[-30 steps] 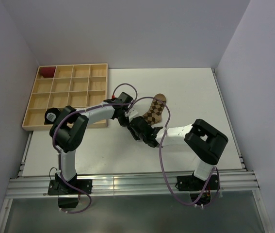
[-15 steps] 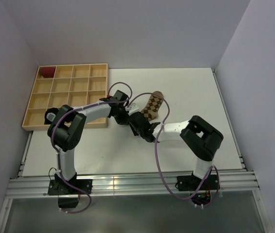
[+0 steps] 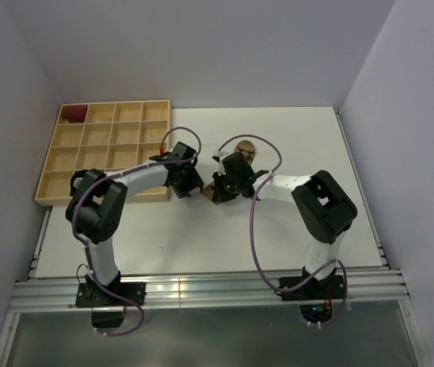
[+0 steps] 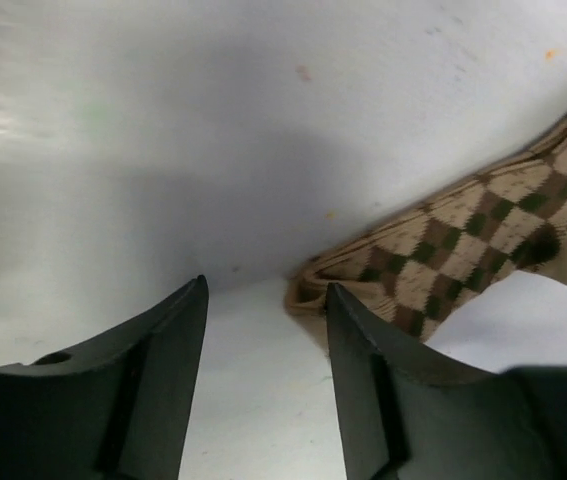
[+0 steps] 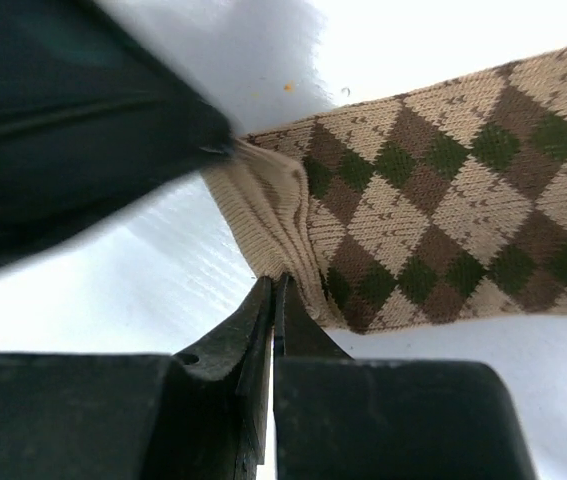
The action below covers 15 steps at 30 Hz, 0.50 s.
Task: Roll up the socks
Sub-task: Roll the sock at the center of the board.
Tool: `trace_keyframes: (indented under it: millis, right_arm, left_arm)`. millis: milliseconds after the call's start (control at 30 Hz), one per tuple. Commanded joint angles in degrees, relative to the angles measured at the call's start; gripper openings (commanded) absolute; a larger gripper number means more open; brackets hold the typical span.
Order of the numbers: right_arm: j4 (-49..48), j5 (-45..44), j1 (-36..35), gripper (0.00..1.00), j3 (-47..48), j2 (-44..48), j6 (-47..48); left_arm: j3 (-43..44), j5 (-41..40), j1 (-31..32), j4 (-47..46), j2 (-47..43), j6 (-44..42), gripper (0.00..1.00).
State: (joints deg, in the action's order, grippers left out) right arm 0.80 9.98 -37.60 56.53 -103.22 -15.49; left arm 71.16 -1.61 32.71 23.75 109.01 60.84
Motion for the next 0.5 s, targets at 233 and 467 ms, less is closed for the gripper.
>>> trace_keyframes:
  millis: [233, 467]
  right_arm:
    - [-0.3, 37.6, 10.3, 0.00, 0.7, -10.0, -14.7]
    - [-6.3, 44.8, 13.0, 0.00, 0.3, -12.6, -21.8]
  left_arm:
    - [-10.8, -6.6, -0.5, -10.1, -17.8, 1.3, 0.65]
    - [-19.4, -3.0, 3.0, -17.0, -19.7, 4.9, 0.64]
